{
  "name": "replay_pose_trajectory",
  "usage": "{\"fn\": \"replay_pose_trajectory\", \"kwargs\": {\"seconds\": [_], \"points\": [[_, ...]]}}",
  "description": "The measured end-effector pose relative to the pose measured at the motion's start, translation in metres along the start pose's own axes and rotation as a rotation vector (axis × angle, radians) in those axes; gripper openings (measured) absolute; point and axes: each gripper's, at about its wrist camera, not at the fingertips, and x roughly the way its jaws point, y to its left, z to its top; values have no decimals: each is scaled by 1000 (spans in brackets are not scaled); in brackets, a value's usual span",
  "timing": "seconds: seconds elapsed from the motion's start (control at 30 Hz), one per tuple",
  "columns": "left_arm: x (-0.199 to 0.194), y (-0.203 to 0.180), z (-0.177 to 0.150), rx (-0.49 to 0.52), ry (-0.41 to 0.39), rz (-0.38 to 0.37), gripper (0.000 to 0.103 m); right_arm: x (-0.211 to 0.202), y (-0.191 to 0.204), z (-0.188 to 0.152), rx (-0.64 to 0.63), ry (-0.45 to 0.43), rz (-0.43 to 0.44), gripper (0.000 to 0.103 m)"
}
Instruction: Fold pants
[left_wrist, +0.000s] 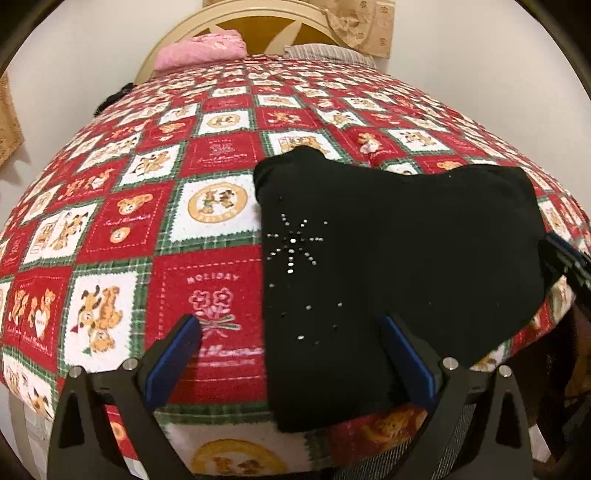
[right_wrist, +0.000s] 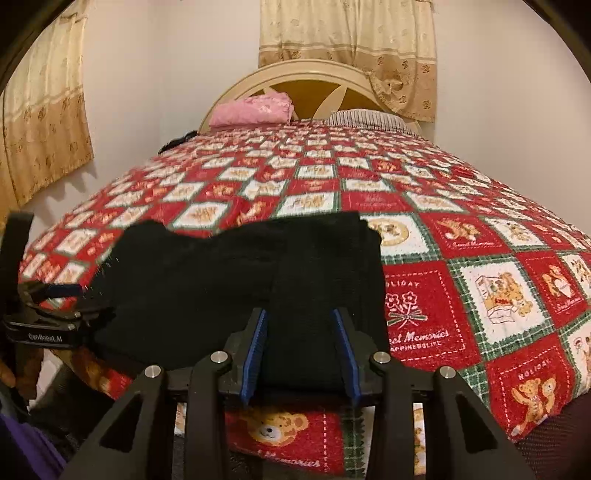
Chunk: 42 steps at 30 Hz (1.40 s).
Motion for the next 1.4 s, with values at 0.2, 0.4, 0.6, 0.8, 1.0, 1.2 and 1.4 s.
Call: {"fn": "replay_pose_trajectory", "kwargs": {"seconds": [0.2,0.4,0.6,0.8,1.0,1.2,1.4], "points": [[-27,63,-7,-120,-59,70,101,-18,48,12,-131,-53,169,39],[-39,111,-27,-228,-45,168,101,17,118,-4,-215,47,394,39],[-43,125,-39,-244,-46,215,101,30,178,-19,-401,48,438,39],[-41,129,-40,-255,-44,206,101,44,193,-29,-513,37,340,36],[-37,128,-39,-252,-34,200,101,45,211,-24,-583,-23,285,22],[-38,128,-38,-254,-35,204,101,49,216,-25,-595,2,343,12],[-35,124,-37,-253,-26,188,101,46,190,-23,-478,109,492,7]]}}
